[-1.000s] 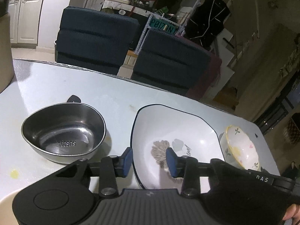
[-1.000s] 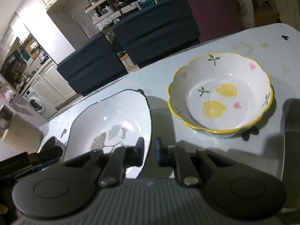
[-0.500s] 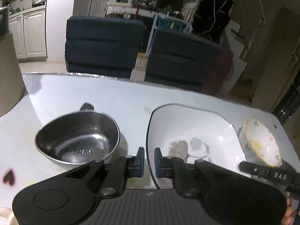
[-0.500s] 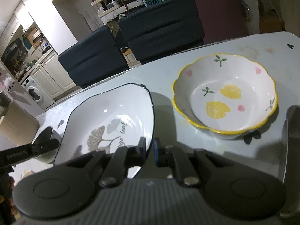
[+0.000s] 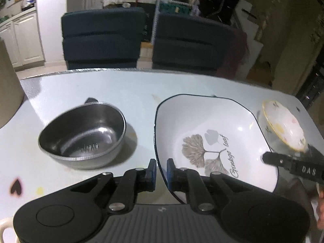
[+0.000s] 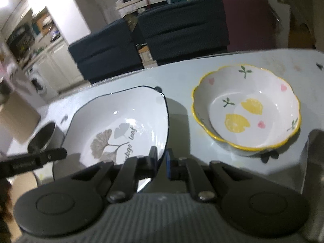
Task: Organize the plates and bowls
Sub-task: 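Lift the white ginkgo plate off the table with both grippers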
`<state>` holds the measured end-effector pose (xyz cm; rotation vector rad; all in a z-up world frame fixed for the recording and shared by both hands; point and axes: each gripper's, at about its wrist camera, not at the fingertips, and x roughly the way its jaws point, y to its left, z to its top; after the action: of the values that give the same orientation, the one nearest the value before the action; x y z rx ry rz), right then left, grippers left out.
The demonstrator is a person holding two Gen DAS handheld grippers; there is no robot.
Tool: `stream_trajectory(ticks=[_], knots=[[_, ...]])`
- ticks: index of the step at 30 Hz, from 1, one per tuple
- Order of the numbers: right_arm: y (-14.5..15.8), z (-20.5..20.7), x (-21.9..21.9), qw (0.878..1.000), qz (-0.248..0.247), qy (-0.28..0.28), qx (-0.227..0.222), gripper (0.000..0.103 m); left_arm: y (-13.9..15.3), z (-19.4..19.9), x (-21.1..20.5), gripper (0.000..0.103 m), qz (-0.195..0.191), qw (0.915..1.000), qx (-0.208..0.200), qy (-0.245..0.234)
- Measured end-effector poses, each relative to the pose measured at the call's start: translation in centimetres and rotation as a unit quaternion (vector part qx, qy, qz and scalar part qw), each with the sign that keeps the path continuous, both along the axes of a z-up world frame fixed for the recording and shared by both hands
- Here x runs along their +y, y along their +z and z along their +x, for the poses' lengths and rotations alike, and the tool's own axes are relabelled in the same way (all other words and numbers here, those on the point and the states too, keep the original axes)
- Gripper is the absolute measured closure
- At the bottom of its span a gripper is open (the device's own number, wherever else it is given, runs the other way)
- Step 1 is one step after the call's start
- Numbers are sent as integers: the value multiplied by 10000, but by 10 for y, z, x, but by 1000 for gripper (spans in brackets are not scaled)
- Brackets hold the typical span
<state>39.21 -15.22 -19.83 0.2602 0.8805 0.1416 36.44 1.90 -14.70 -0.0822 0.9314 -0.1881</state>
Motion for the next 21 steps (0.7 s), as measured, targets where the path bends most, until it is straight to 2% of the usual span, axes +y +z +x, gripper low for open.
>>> stream_trajectory(ticks=[5, 9, 14, 18, 21], knots=[[0, -9, -6, 9997, 150, 138, 154, 92, 0, -1, 9, 91, -284, 9994, 164, 88], [-3, -6, -12, 9990, 404, -48, 183, 90, -5, 8, 9, 88, -327, 9987, 135, 358], [-3, 3, -10, 9990, 384, -213, -9, 89, -5, 13, 3, 92, -239, 9990, 114, 367], [-10, 9, -9, 9987, 430, -256, 39, 88, -6, 15, -2, 91, -80, 9995, 101, 287], [-17, 11, -5, 9988, 419, -229, 140, 89, -8, 16, 1, 91, -143, 9994, 110, 288]])
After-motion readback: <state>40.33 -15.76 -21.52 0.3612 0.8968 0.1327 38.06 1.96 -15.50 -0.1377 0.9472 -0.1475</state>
